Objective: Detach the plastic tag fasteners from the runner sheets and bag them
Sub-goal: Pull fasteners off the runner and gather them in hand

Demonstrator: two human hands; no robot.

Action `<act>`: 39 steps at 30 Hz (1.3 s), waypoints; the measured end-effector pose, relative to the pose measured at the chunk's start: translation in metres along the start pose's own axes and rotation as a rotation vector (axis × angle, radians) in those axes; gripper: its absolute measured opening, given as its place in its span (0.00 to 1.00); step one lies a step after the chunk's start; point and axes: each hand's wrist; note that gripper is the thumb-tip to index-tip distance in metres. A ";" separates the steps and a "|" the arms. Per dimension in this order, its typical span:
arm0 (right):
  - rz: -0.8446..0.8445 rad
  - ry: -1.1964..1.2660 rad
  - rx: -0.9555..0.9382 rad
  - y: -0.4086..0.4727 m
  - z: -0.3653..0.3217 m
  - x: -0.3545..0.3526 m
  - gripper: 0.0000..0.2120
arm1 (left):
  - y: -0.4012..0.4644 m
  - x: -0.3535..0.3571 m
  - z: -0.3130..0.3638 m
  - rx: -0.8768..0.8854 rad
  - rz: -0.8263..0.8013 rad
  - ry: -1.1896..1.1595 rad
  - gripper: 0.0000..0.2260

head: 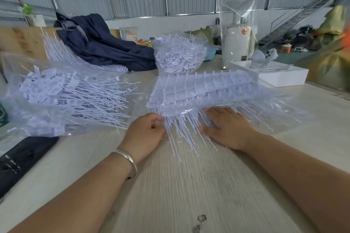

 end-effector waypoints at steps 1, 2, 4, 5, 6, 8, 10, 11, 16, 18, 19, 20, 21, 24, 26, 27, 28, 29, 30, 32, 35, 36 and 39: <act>0.023 0.035 -0.013 0.000 -0.001 -0.001 0.31 | 0.001 0.000 0.000 0.021 0.027 0.033 0.13; 0.041 0.081 -0.026 0.000 -0.001 -0.002 0.29 | 0.002 0.001 0.000 0.042 0.052 0.065 0.15; 0.074 0.166 -0.055 0.000 -0.002 -0.005 0.25 | 0.004 0.002 0.002 0.088 0.090 0.137 0.15; 0.089 0.188 -0.065 0.000 -0.001 -0.006 0.23 | 0.005 0.003 0.003 0.105 0.095 0.178 0.13; 0.095 0.197 -0.065 0.000 -0.001 -0.008 0.23 | 0.007 0.003 0.004 0.103 0.085 0.220 0.11; 0.090 0.207 -0.047 0.000 0.001 -0.010 0.25 | 0.012 0.002 0.009 0.046 0.035 0.281 0.12; 0.096 0.211 -0.024 0.001 0.003 -0.011 0.26 | 0.020 0.002 0.015 -0.032 -0.007 0.280 0.15; 0.107 0.216 -0.005 0.001 0.004 -0.011 0.27 | 0.025 0.001 0.019 -0.057 -0.011 0.262 0.15; 0.174 0.312 0.064 0.001 0.005 -0.011 0.29 | 0.051 0.004 0.026 -0.189 -0.013 0.076 0.10; 0.189 0.337 0.076 0.001 0.007 -0.009 0.28 | 0.055 0.008 0.024 -0.273 -0.006 -0.086 0.10; 0.195 0.347 0.083 0.000 0.008 -0.008 0.28 | 0.056 0.010 0.023 -0.315 0.012 -0.208 0.10; 0.205 0.352 0.089 0.000 0.009 -0.008 0.27 | 0.059 0.011 0.022 -0.339 0.032 -0.308 0.10; 0.219 0.354 0.094 0.000 0.010 -0.007 0.27 | 0.060 0.011 0.021 -0.358 0.039 -0.383 0.11; 0.256 0.394 0.117 0.001 0.014 -0.007 0.25 | 0.063 0.011 0.021 -0.457 -0.026 -0.629 0.10; 0.270 0.446 0.135 0.001 0.015 -0.007 0.24 | 0.063 0.013 0.024 -0.477 -0.077 -0.768 0.09; 0.280 0.472 0.144 0.001 0.016 -0.008 0.23 | 0.064 0.016 0.026 -0.478 -0.087 -0.822 0.09; 0.287 0.496 0.156 0.001 0.018 -0.008 0.23 | 0.065 0.019 0.029 -0.474 -0.088 -0.859 0.08; 0.289 0.514 0.167 0.001 0.018 -0.008 0.23 | 0.065 0.022 0.030 -0.456 -0.090 -0.873 0.07; 0.289 0.526 0.175 0.001 0.019 -0.008 0.22 | 0.066 0.024 0.032 -0.428 -0.094 -0.865 0.07; 0.283 0.544 0.175 0.001 0.020 -0.009 0.22 | 0.066 0.028 0.033 -0.373 -0.121 -0.853 0.08; 0.254 0.586 0.168 0.001 0.019 -0.009 0.22 | 0.063 0.029 0.033 -0.400 -0.188 -0.934 0.07; 0.243 0.592 0.169 0.001 0.018 -0.009 0.21 | 0.062 0.028 0.033 -0.411 -0.201 -0.914 0.06; 0.230 0.594 0.143 0.001 0.015 -0.008 0.18 | 0.058 0.027 0.030 -0.407 -0.237 -0.796 0.03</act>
Point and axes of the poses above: each hand's wrist, its own y-axis towards the middle knuckle, its own x-axis out of the palm, z = x × y, and after that the axes turned 10 degrees about -x, right-handed
